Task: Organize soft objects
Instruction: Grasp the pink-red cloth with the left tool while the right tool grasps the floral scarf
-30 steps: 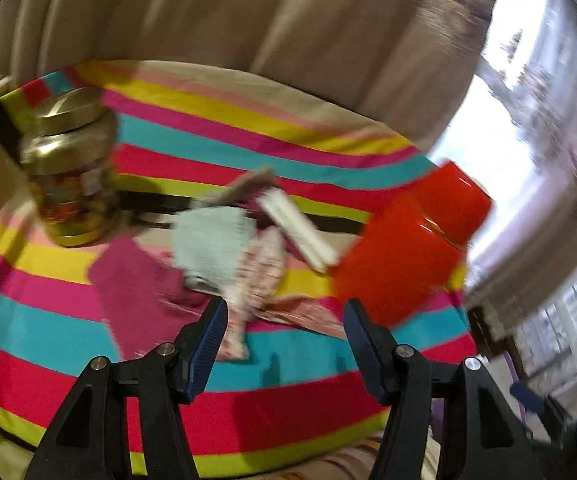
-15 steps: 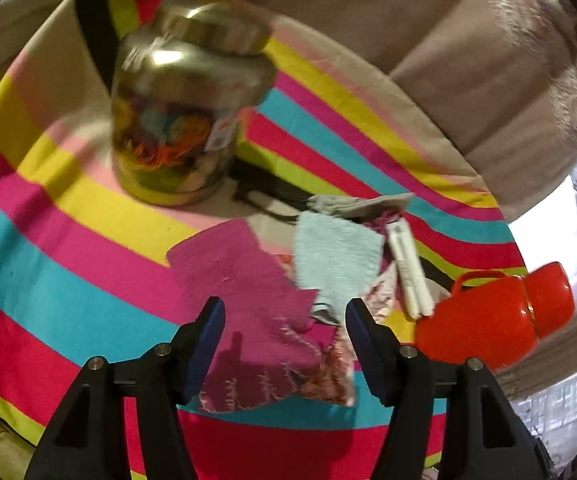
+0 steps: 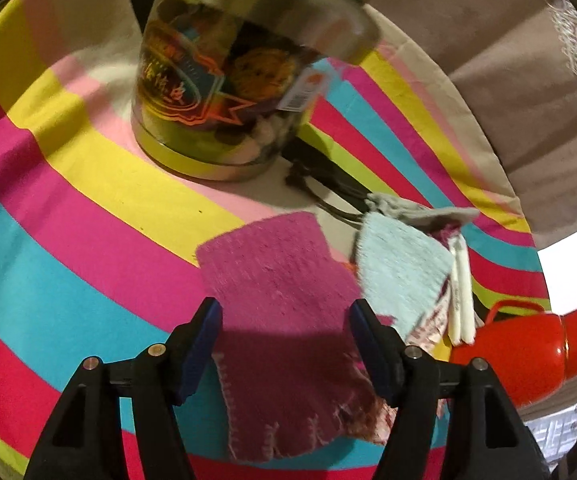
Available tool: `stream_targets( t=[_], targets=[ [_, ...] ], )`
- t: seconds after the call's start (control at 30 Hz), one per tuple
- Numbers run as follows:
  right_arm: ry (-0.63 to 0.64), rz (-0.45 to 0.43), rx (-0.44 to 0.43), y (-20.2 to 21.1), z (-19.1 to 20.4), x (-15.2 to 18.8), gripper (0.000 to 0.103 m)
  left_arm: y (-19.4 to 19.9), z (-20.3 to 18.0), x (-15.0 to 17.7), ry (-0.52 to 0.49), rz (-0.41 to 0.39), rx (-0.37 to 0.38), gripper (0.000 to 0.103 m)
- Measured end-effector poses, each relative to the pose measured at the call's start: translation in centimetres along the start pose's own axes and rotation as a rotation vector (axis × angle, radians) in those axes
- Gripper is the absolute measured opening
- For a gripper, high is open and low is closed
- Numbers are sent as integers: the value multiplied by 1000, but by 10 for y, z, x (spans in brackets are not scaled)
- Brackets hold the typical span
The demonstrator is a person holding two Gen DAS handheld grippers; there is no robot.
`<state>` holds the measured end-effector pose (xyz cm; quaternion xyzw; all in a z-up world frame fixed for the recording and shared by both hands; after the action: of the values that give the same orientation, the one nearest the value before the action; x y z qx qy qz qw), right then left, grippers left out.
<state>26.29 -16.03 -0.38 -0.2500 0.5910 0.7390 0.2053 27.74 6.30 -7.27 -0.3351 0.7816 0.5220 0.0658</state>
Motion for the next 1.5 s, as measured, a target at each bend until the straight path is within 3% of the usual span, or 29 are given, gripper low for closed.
stream_targets(
  t=[0.23, 0.43, 0.5, 0.6, 0.67, 0.77, 0.97, 1.03, 1.17, 1.2, 1.27, 1.33, 1.5],
  targets=[
    [-1, 66, -5, -45, 5, 2, 74, -11, 3, -8, 6, -15, -13, 74],
    [-19, 101, -21, -70, 7, 3, 74, -16, -10, -5, -92, -37, -85, 73],
    [-24, 109, -20, -76, 5, 3, 74, -18, -14, -3, -131, -43, -119, 67],
    [-42, 124, -20, -84, 2, 3, 74, -17, -15, 0, -149, -45, -114, 50],
    [-61, 132, -24, -87, -2, 4, 74, -14, -12, 2, -136, -49, -102, 30],
    [-77, 142, -22, -91, -6, 6, 74, -5, -5, 6, -107, -59, -93, 9],
    [-52, 131, -9, -91, -3, 8, 74, 7, 8, 13, -53, -68, -63, 6],
    [-48, 126, -14, -92, 1, 9, 67, 8, 5, 14, -57, -71, -62, 6],
    [-43, 113, -18, -90, 6, 13, 32, 7, 8, 15, -28, -69, -59, 11],
    [-42, 111, -19, -90, 7, 14, 31, 5, 9, 16, -22, -60, -59, 13],
    [-46, 107, -20, -89, 7, 16, 26, 3, 9, 17, -27, -53, -63, 39],
    [-53, 98, -21, -85, 3, 16, 25, 5, 5, 18, -48, -66, -73, 59],
    [-62, 36, 1, -69, 1, 17, 25, 2, -13, 22, -147, -48, -81, 66]
  ],
)
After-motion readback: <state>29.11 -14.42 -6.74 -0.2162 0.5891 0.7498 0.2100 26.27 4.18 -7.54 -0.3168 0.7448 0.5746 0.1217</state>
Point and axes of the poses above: each gripper's, at about its wrist camera, not at the fingertips, and y roughly against the way its jaws point, z to its left, x to its underside, the point moved 3 cm from there along -y, roughly the way its jaws point, and after that the axes turned 8 degrees about -y, right-handed, at the moved point
